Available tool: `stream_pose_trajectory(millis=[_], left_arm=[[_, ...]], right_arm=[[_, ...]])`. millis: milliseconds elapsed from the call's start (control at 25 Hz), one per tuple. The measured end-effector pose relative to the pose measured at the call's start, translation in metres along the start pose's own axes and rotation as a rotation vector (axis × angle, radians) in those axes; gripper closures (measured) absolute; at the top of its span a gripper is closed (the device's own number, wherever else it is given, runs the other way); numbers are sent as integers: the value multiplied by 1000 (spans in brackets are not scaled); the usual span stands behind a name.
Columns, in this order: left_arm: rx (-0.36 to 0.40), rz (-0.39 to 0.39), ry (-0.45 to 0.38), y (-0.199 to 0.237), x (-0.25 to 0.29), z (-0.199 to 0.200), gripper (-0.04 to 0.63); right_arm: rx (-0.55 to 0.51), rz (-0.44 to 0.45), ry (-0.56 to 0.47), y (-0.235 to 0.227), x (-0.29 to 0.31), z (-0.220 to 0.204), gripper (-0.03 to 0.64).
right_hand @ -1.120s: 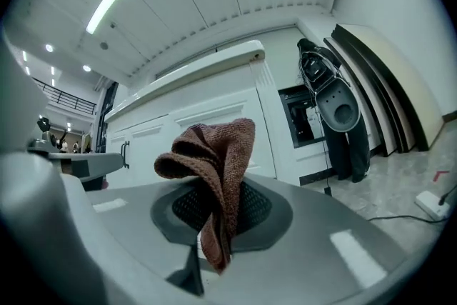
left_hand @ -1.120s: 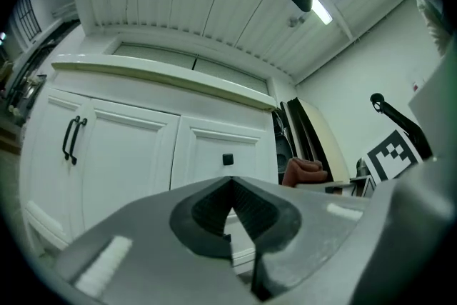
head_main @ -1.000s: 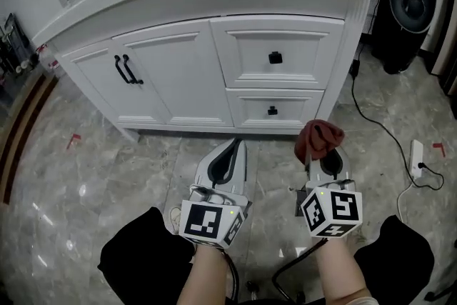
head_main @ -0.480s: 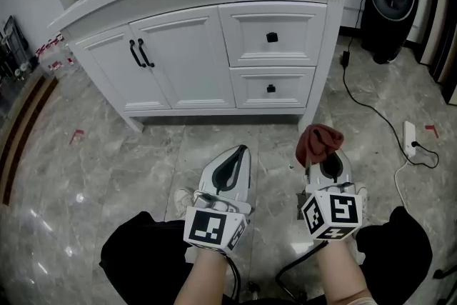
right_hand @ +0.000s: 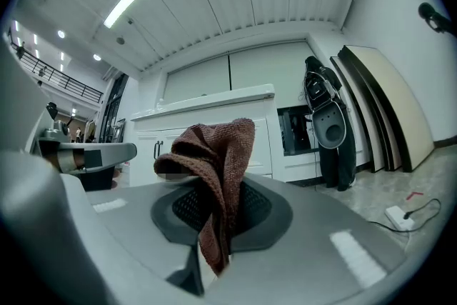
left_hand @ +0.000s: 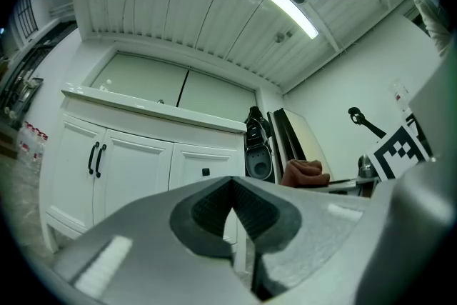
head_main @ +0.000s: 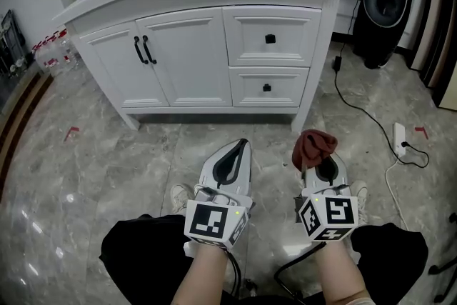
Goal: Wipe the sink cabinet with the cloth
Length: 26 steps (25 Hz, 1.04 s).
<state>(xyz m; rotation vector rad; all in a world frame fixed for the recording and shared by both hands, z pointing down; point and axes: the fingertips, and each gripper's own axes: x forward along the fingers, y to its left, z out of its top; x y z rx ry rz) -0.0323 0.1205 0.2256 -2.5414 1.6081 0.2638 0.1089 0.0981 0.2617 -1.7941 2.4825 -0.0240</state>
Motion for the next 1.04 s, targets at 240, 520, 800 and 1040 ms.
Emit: stream_pose_trajectory(millis=[240,520,800,1040], left_arm=[[8,-3,18,-2,2,-1,595],[7,-7,45,-1,4,-15,595],[-2,-25,63,-5,7,-24,595],[3,-36,70,-11,7,-26,595]], right_arm=[[11,9,6,1,2,-3,538],[25,15,19,2,7,-10,538],[30,15,27,2,8,-15,538],[30,13,28,1,7,-17,538]])
